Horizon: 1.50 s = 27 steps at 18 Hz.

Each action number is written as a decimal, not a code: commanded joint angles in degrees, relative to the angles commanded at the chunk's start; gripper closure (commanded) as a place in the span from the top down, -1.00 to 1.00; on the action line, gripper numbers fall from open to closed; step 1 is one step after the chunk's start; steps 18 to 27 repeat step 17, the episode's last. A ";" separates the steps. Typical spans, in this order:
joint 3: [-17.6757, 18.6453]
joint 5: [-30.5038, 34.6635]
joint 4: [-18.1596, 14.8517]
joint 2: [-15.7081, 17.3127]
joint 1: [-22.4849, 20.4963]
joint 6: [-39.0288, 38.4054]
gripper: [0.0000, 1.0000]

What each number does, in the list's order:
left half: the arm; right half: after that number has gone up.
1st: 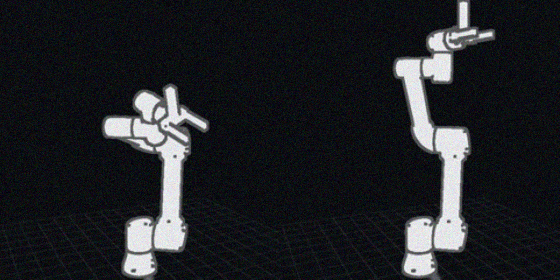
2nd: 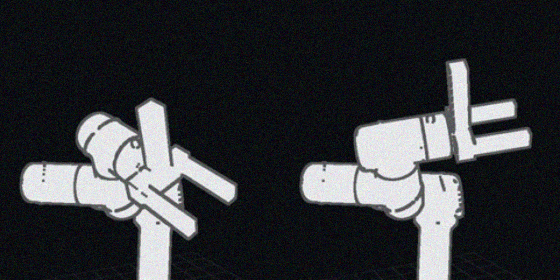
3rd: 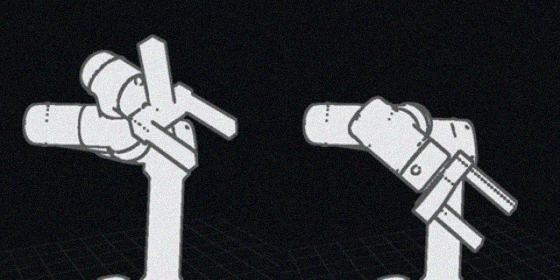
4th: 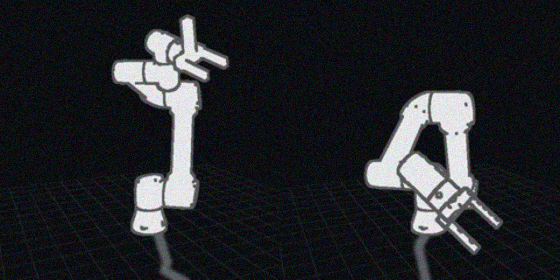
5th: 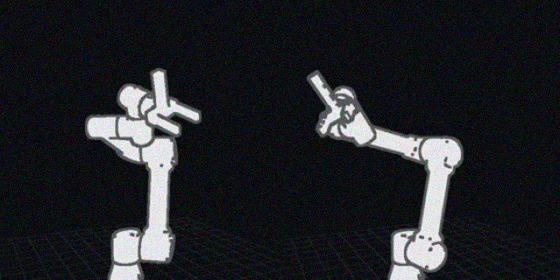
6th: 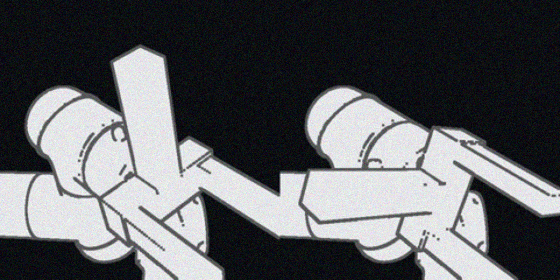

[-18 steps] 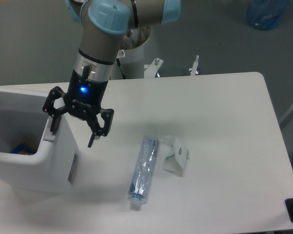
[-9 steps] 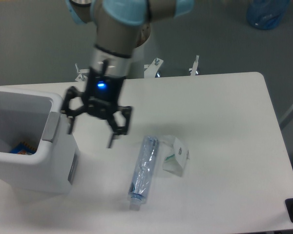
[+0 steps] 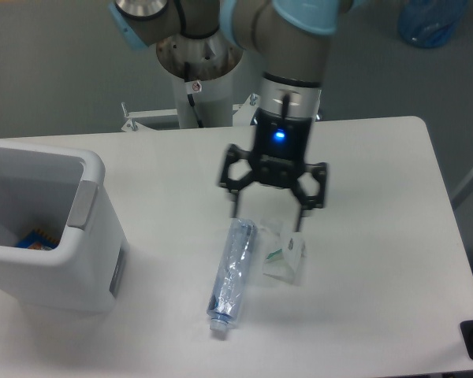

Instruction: Open the trash can

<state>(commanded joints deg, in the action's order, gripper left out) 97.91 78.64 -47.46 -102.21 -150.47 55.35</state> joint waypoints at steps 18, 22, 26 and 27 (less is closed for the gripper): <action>-0.44 10.13 -0.88 -5.90 -3.34 17.07 1.00; -0.44 10.13 -0.88 -5.90 -3.34 17.07 1.00; -0.44 10.13 -0.88 -5.90 -3.34 17.07 1.00; -0.44 10.13 -0.88 -5.90 -3.34 17.07 1.00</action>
